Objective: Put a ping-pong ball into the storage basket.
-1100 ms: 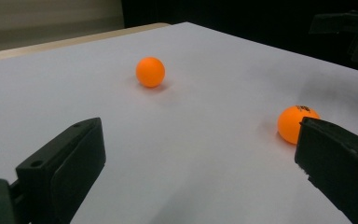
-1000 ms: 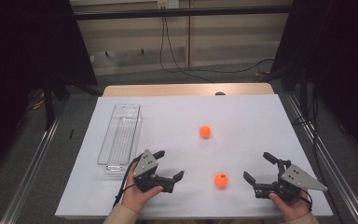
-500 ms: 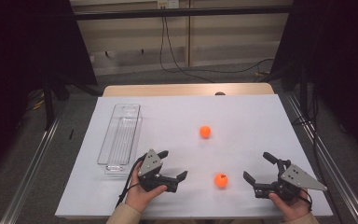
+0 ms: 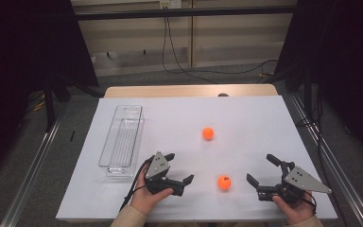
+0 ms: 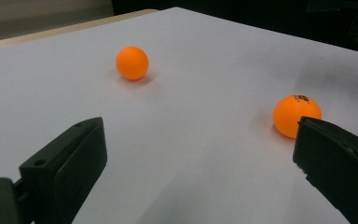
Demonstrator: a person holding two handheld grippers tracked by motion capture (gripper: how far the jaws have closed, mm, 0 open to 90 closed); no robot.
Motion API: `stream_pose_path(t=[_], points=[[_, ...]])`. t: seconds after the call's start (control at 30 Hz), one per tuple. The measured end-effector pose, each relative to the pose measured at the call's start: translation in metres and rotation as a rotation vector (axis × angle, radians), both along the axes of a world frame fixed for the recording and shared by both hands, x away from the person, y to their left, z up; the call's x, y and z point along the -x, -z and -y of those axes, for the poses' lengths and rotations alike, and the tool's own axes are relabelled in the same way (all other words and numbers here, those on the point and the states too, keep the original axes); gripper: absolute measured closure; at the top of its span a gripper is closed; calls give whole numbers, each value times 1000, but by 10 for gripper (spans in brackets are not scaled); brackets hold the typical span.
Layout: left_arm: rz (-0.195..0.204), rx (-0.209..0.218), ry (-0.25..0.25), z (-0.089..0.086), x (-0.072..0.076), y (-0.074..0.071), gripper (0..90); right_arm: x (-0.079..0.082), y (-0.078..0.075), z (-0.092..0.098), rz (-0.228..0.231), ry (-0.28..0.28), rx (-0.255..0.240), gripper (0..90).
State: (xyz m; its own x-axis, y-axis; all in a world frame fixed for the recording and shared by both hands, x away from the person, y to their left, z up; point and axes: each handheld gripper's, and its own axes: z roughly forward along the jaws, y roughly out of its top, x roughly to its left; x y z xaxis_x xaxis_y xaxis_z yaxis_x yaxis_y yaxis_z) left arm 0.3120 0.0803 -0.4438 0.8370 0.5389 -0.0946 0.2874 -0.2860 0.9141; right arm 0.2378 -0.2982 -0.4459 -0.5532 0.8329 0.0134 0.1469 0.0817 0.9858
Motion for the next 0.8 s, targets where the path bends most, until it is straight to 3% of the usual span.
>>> stream_pose_path(t=[0.8], points=[[-12, -6, 29, 12, 0, 2, 28, 0, 0, 0, 2, 0, 0, 27]])
